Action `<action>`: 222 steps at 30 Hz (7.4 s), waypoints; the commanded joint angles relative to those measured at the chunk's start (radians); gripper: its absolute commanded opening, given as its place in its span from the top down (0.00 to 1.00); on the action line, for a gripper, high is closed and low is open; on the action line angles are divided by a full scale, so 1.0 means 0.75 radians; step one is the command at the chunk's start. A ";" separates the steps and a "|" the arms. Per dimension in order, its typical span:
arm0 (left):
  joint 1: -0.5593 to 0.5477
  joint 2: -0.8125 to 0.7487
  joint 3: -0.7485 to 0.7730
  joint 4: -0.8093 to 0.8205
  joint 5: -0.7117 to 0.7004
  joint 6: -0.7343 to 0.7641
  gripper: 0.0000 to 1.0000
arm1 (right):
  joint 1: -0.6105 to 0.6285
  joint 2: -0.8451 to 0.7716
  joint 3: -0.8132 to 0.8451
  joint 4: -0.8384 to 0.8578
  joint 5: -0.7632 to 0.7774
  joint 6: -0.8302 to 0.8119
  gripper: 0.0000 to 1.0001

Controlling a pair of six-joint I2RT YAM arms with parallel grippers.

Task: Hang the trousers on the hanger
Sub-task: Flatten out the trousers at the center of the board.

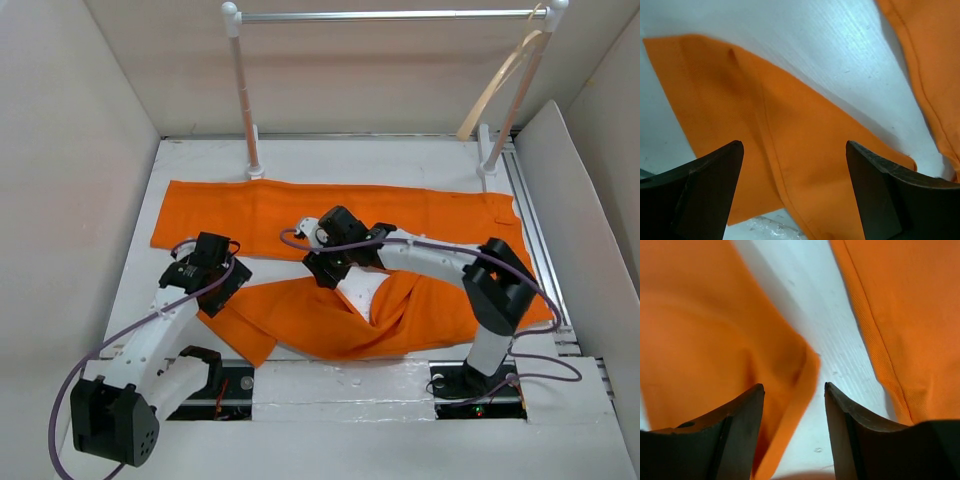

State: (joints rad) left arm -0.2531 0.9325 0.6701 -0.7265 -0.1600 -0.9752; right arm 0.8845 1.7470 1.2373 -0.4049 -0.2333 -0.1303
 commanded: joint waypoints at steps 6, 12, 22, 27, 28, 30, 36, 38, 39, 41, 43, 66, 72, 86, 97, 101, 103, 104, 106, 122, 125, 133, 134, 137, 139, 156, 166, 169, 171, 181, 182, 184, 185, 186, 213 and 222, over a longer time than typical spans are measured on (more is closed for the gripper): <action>-0.010 -0.141 -0.073 -0.072 0.017 -0.276 0.25 | -0.022 0.078 -0.007 0.100 0.117 0.084 0.56; -0.010 -0.023 -0.037 -0.078 -0.010 -0.260 0.33 | -0.022 0.064 -0.075 0.163 0.094 0.112 0.90; -0.022 0.037 -0.183 0.126 0.162 -0.266 0.29 | -0.054 -0.393 -0.010 0.241 -0.187 -0.018 1.00; -0.022 -0.114 -0.037 0.071 0.075 -0.271 0.35 | -0.160 -0.627 -0.040 0.134 -0.203 -0.027 1.00; -0.022 -0.141 -0.002 0.063 0.054 -0.254 0.35 | -0.191 -0.690 -0.072 0.084 -0.176 -0.029 1.00; -0.022 -0.186 0.112 0.014 -0.026 -0.232 0.35 | -0.301 -0.748 -0.158 -0.022 -0.141 -0.015 1.00; -0.022 -0.137 0.160 0.001 -0.043 -0.144 0.31 | -0.441 -0.912 -0.679 -0.151 -0.298 0.051 1.00; -0.055 -0.104 0.099 0.099 0.031 -0.136 0.31 | -0.425 -0.926 -0.749 -0.131 -0.345 0.061 1.00; -0.055 -0.086 0.084 0.124 0.056 -0.133 0.31 | -0.412 -0.922 -0.766 -0.143 -0.378 0.053 1.00; -0.055 -0.027 0.062 0.248 0.158 -0.101 0.32 | -0.378 -0.867 -0.764 -0.212 -0.419 0.004 1.00; -0.055 0.055 0.068 0.346 0.207 -0.026 0.35 | -0.310 -0.830 -0.758 -0.221 -0.433 -0.025 1.00; -0.385 1.233 1.019 0.429 0.189 0.527 0.41 | -0.261 -0.898 -0.725 -0.041 -0.325 0.106 1.00; -0.397 1.283 0.964 0.559 0.311 0.501 0.47 | -0.261 -0.912 -0.709 -0.055 -0.317 0.106 1.00; -0.436 1.426 1.078 0.498 0.277 0.543 0.81 | -0.261 -0.914 -0.601 -0.102 -0.298 0.080 1.00; -0.358 0.769 1.217 0.320 0.065 0.427 1.00 | -0.261 -0.965 -0.321 -0.123 -0.280 0.057 1.00; -0.327 0.428 1.093 0.237 -0.146 0.352 1.00 | -0.261 -0.949 -0.314 0.048 -0.370 0.120 1.00; -0.327 0.210 0.893 0.190 -0.232 0.258 1.00 | -0.237 -0.890 -0.339 0.086 -0.429 0.143 1.00; -0.327 0.132 0.805 0.141 -0.249 0.120 1.00 | -0.224 -0.806 -0.365 0.108 -0.468 0.143 1.00; -0.327 -0.098 0.523 0.087 -0.283 -0.030 1.00 | -0.198 -0.708 -0.386 0.125 -0.478 0.135 1.00; -0.327 -0.446 0.045 -0.117 -0.371 -0.506 1.00 | -0.146 -0.206 -0.141 0.147 -0.270 0.067 1.00; -0.327 -0.344 0.076 -0.077 -0.392 -0.483 1.00 | -0.159 -0.137 -0.002 0.074 -0.194 0.033 1.00; -0.327 -0.133 0.576 0.032 -0.635 -0.191 1.00 | -0.249 -0.173 0.279 -0.059 -0.216 -0.039 1.00; -0.327 -0.098 0.715 0.016 -0.650 -0.122 1.00 | -0.269 -0.216 0.277 -0.049 -0.223 -0.041 1.00; -0.327 -0.057 0.747 -0.036 -0.693 -0.082 1.00 | -0.316 -0.298 0.179 0.063 -0.221 0.000 1.00; -0.327 -0.136 0.613 0.003 -0.693 -0.147 1.00 | -0.347 -0.303 0.103 0.114 -0.257 0.018 1.00; -0.327 -0.157 0.041 0.004 -0.543 -0.498 0.26 | -0.427 -0.095 0.212 -0.115 -0.157 -0.070 0.47; 0.012 -0.028 -0.238 0.302 -0.063 -0.524 0.41 | -0.280 -0.655 -0.219 -0.082 -0.102 -0.039 1.00; 0.216 -0.051 -0.270 0.272 0.060 -0.493 0.43 | -0.279 -0.850 -0.310 -0.096 -0.094 0.014 0.93; 0.258 -0.051 -0.233 0.157 0.013 -0.485 0.41 | -0.279 -0.928 -0.384 -0.096 -0.102 0.041 0.88; 0.258 0.092 -0.102 -0.015 0.095 -0.426 0.40 | -0.267 -1.049 -0.416 -0.129 -0.129 0.069 0.85; 0.242 0.106 -0.084 -0.031 0.091 -0.414 0.41 | -0.279 -1.055 -0.410 -0.131 -0.127 0.069 0.85; 0.184 0.115 -0.041 -0.084 0.078 -0.440 0.41 | -0.279 -1.063 -0.382 -0.139 -0.119 0.067 0.85; 0.184 0.123 -0.032 -0.101 0.064 -0.460 0.41 | -0.298 -1.063 -0.372 -0.137 -0.116 0.067 0.85; 0.184 0.129 -0.030 -0.113 0.058 -0.493 0.41 | -0.318 -1.063 -0.351 -0.141 -0.116 0.067 0.85; 0.288 0.943 0.533 0.116 -0.167 -0.236 0.50 | -0.457 -0.910 -0.234 -0.119 -0.319 -0.037 0.81; 0.296 0.549 0.341 0.091 -0.167 -0.207 0.46 | -0.457 -0.941 -0.306 -0.139 -0.329 -0.055 0.81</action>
State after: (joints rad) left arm -0.0490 1.4345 1.0073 -0.6346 -0.2695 -1.1454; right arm 0.5488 1.0645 1.0245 -0.5243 -0.4541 -0.1600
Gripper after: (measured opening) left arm 0.538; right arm 0.187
